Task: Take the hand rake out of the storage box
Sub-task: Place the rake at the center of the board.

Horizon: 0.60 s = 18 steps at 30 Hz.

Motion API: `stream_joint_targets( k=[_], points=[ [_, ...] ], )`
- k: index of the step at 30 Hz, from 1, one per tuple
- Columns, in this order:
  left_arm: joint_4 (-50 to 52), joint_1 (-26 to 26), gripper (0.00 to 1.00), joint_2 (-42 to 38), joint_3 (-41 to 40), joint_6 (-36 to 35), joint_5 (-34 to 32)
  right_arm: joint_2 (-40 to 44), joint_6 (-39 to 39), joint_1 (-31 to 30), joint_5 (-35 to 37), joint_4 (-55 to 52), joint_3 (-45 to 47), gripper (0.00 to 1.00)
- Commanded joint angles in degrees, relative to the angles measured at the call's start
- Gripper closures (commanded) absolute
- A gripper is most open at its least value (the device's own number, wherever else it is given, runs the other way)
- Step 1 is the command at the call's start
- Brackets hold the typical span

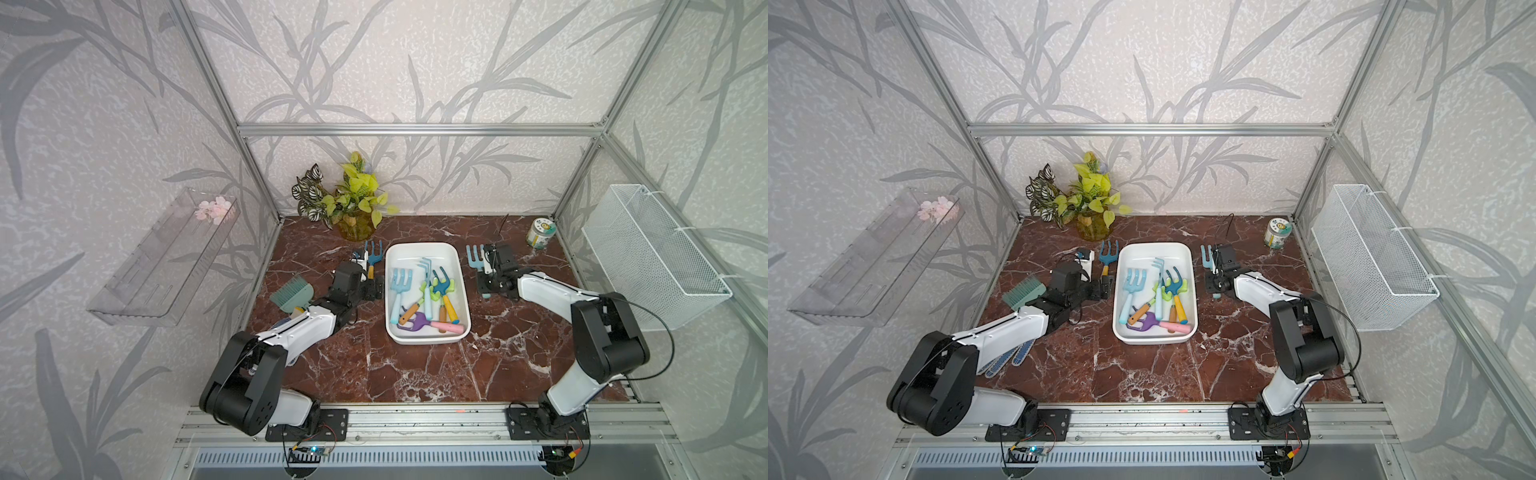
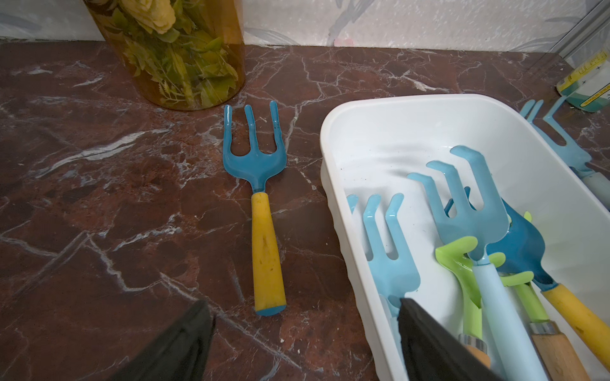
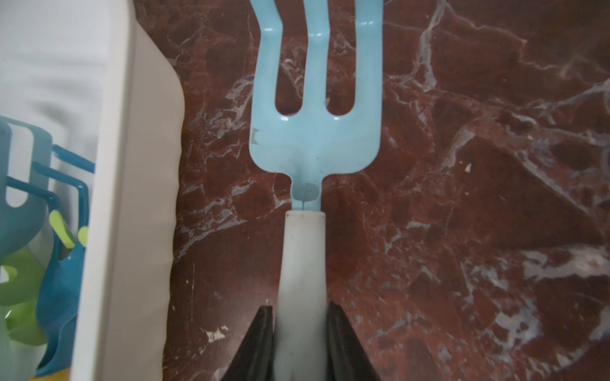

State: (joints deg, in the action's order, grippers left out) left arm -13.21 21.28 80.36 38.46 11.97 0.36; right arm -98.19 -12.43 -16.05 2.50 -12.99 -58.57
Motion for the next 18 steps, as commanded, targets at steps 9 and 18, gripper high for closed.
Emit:
stream_joint_targets(
  k=[9,18],
  points=[
    [1.49,0.55,0.11,0.68,2.07,-1.26,0.26,-9.89,-1.69,0.06,-4.32,-6.49,-11.21,0.82],
    [1.52,0.85,0.11,0.53,2.07,-1.35,-0.07,-12.0,-2.82,0.41,-5.01,-8.53,-11.89,0.74]
  ],
)
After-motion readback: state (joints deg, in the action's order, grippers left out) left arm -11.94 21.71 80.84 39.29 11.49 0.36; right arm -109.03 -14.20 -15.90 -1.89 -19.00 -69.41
